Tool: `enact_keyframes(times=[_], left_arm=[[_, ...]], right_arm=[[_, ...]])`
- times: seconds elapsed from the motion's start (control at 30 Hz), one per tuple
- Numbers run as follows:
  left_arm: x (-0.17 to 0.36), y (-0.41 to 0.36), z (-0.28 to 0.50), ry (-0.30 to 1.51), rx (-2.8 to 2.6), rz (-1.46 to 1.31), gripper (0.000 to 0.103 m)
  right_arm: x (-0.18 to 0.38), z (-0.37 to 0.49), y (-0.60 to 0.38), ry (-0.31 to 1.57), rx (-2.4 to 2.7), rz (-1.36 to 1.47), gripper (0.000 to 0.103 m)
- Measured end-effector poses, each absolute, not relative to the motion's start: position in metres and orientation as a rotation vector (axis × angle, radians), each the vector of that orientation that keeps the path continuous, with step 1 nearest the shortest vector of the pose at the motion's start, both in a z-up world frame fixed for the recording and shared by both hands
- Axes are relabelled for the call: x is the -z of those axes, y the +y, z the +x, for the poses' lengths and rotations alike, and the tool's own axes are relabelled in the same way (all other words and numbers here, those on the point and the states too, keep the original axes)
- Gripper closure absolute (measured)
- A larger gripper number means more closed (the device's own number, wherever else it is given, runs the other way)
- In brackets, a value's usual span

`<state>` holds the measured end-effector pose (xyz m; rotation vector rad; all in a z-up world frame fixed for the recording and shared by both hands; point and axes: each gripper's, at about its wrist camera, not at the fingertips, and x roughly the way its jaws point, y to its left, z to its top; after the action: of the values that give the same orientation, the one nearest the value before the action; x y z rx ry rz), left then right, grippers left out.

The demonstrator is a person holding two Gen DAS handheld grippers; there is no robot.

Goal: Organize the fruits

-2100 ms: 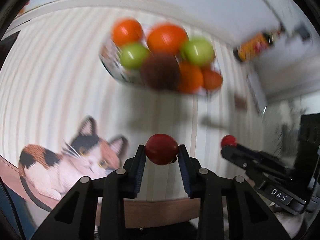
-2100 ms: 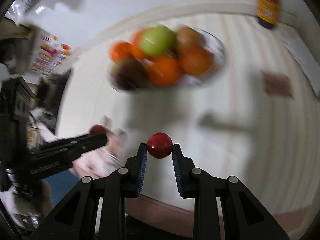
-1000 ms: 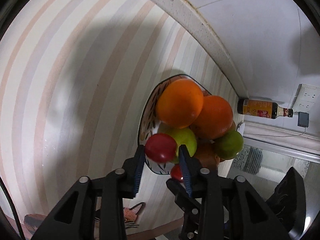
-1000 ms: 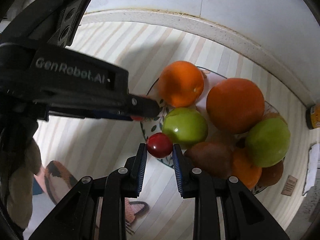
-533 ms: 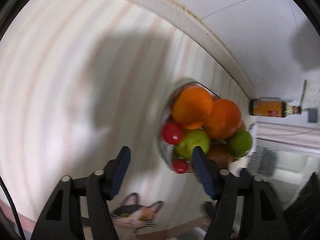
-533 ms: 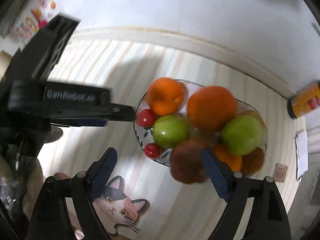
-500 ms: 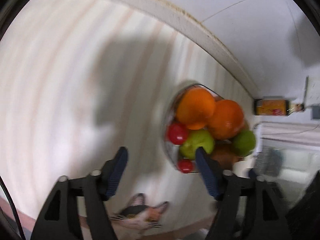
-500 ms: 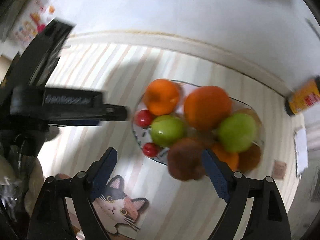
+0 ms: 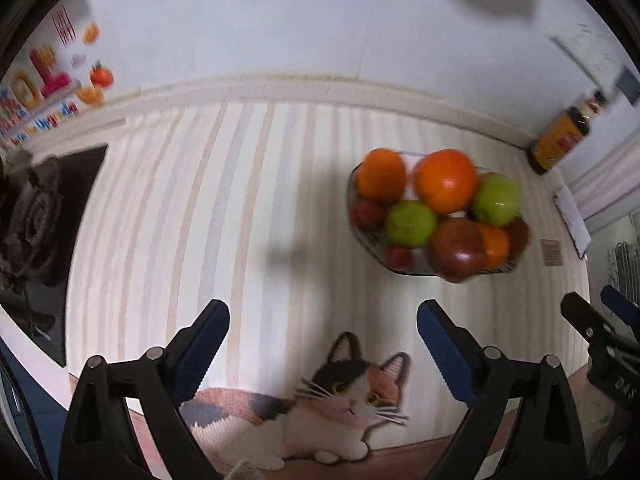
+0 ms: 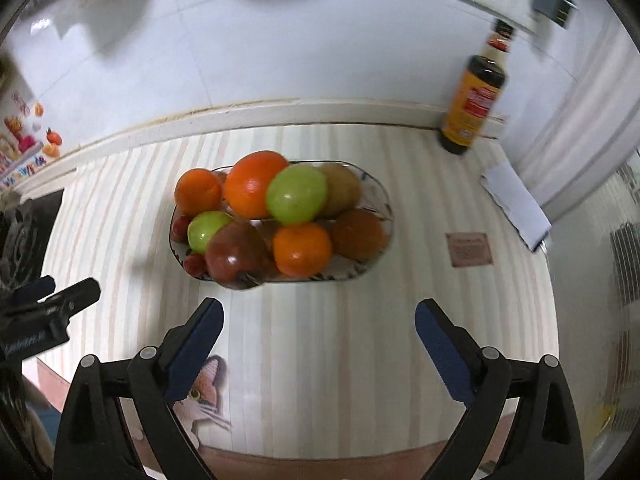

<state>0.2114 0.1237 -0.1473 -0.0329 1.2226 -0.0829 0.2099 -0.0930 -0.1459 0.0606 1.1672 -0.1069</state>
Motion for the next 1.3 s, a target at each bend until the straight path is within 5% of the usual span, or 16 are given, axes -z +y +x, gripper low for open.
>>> enact_keyframes(times=[0.57, 1.3], left_arm=[[0.008, 0.090, 0.036, 0.886, 0.015, -0.023, 0.007], [-0.068, 0.072, -0.114, 0.734, 0.018, 0.006, 0.007]], right_arm=[[0.004, 0.023, -0.111, 0.868, 0.027, 0.043, 0.004], [-0.085, -0.147, -0.120, 0.745, -0.020, 0.080, 0.004]])
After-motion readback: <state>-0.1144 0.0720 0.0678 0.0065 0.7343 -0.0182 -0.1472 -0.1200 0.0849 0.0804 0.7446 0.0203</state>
